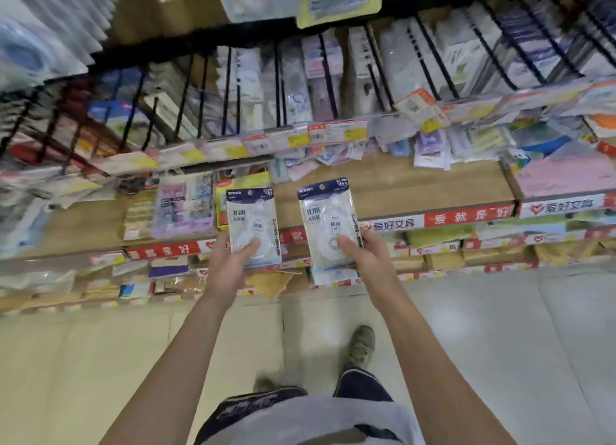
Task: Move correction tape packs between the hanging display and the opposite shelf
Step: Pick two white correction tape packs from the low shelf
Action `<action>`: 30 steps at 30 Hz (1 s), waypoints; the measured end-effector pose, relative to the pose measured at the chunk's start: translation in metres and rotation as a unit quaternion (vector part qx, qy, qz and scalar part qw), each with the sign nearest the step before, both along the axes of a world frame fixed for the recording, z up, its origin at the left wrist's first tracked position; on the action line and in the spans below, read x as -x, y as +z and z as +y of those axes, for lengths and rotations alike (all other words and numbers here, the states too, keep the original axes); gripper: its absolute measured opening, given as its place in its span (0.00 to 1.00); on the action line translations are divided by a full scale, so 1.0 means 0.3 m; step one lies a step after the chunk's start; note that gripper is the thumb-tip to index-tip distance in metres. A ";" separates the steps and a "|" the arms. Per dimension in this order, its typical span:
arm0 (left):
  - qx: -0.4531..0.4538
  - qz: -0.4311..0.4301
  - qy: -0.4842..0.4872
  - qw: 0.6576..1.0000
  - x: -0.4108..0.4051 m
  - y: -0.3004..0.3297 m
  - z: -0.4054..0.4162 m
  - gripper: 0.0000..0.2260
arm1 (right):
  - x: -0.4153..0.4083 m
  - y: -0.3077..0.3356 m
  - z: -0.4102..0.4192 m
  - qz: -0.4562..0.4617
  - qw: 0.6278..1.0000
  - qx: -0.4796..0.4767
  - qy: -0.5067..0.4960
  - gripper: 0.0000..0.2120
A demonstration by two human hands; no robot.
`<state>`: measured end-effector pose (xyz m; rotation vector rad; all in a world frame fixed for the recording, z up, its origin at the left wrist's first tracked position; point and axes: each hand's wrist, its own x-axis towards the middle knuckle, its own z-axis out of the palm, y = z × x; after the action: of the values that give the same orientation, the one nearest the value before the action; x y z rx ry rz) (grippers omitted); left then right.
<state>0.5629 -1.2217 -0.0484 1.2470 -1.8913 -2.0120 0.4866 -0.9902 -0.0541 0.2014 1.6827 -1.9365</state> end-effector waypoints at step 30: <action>0.117 0.193 0.239 0.945 -1.222 0.380 -1.022 0.16 | -0.899 0.363 -1.423 0.168 0.939 0.092 0.285 0.14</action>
<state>0.9295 -1.5284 0.0655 1.0284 -1.4239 -1.5817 0.7564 -1.4173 0.0549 -0.6555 1.5184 -1.7149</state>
